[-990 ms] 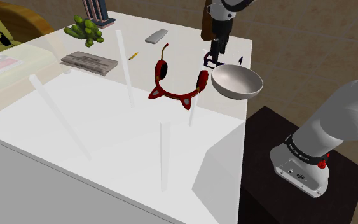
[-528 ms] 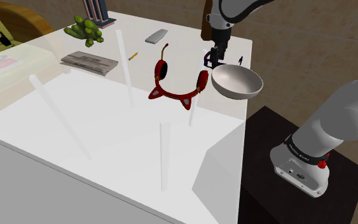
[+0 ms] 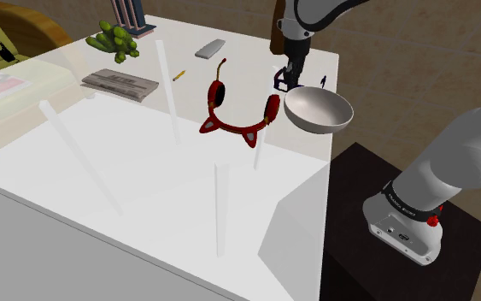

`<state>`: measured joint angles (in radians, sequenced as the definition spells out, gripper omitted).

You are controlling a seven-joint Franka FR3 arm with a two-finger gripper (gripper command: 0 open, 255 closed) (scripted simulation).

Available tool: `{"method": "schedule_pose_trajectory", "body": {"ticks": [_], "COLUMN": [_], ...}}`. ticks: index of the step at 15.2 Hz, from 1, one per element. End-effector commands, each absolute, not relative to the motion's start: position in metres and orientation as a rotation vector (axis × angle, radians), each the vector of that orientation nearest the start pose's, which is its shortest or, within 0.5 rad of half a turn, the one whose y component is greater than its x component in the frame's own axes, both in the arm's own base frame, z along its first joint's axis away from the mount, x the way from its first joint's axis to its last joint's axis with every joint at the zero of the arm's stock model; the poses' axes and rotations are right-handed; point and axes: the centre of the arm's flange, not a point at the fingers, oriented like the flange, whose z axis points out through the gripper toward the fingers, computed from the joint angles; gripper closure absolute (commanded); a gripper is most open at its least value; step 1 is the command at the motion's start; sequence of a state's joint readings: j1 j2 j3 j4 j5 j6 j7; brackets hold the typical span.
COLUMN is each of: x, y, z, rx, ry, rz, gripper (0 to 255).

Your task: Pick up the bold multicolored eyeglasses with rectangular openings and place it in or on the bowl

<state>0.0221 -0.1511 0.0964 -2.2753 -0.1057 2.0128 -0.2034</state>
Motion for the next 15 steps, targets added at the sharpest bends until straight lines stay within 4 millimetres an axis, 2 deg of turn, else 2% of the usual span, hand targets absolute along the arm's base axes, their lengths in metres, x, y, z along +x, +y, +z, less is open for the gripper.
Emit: {"method": "schedule_pose_trajectory", "body": {"ticks": [1,8,15], "x": [0.477,0.477,0.477], "y": [0.051,0.051,0.051], "z": [0.410,0.410,0.447], "rx": [-3.183,-3.183,-3.183], "ry": [-0.597,-0.597,-0.597], "rz": [0.190,0.190,0.190], "gripper": [255,255,255]}}
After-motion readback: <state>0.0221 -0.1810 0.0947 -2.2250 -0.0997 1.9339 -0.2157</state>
